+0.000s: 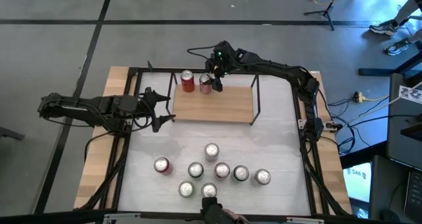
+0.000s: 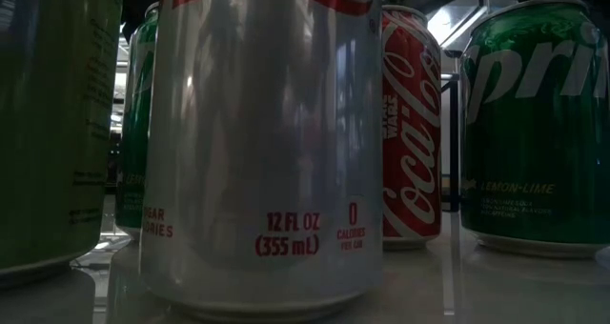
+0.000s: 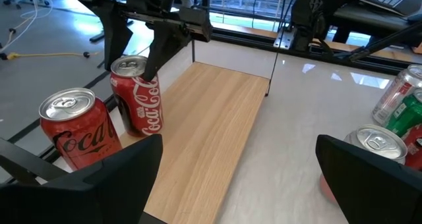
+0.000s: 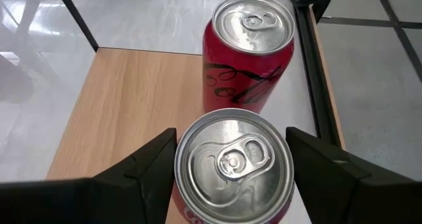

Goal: Place canned beverage on shelf
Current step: Put the red white soda can on the shelf

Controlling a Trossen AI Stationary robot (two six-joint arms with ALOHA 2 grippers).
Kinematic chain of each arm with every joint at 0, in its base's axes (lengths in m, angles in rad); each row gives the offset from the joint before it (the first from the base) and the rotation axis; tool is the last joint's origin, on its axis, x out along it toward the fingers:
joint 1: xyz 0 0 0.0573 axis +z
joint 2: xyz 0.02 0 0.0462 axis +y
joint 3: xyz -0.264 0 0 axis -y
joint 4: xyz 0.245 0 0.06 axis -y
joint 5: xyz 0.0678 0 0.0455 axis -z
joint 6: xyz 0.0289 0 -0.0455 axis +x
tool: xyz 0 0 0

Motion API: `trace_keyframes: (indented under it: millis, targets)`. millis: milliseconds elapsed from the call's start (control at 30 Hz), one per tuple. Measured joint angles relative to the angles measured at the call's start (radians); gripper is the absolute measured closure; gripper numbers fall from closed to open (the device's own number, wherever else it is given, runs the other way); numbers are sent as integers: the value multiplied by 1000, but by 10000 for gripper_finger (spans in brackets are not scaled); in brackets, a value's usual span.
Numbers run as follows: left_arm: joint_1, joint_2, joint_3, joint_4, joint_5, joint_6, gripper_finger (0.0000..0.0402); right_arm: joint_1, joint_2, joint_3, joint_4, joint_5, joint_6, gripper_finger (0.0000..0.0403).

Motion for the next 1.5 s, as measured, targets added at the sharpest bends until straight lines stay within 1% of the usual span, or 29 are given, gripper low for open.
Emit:
trace_keyframes:
  millis: [167, 400, 833, 1200, 1300, 1500]
  targets:
    - [0, 0, 0, 0, 0, 0, 13, 5, 0, 0, 3, 28, 0, 150]
    - [0, 0, 0, 0, 0, 0, 13, 5, 0, 0, 7, 37, 0, 150]
    - [0, 0, 0, 0, 0, 0, 13, 4, 0, 0, 6, 36, 0, 150]
    - [0, 0, 0, 0, 0, 0, 13, 3, 0, 0, 5, 13, -2, 150]
    - [0, 0, 0, 0, 0, 0, 13, 3, 0, 0, 5, 12, -2, 139]
    - [0, 0, 0, 0, 0, 0, 13, 3, 0, -1, 3, 12, -2, 90]
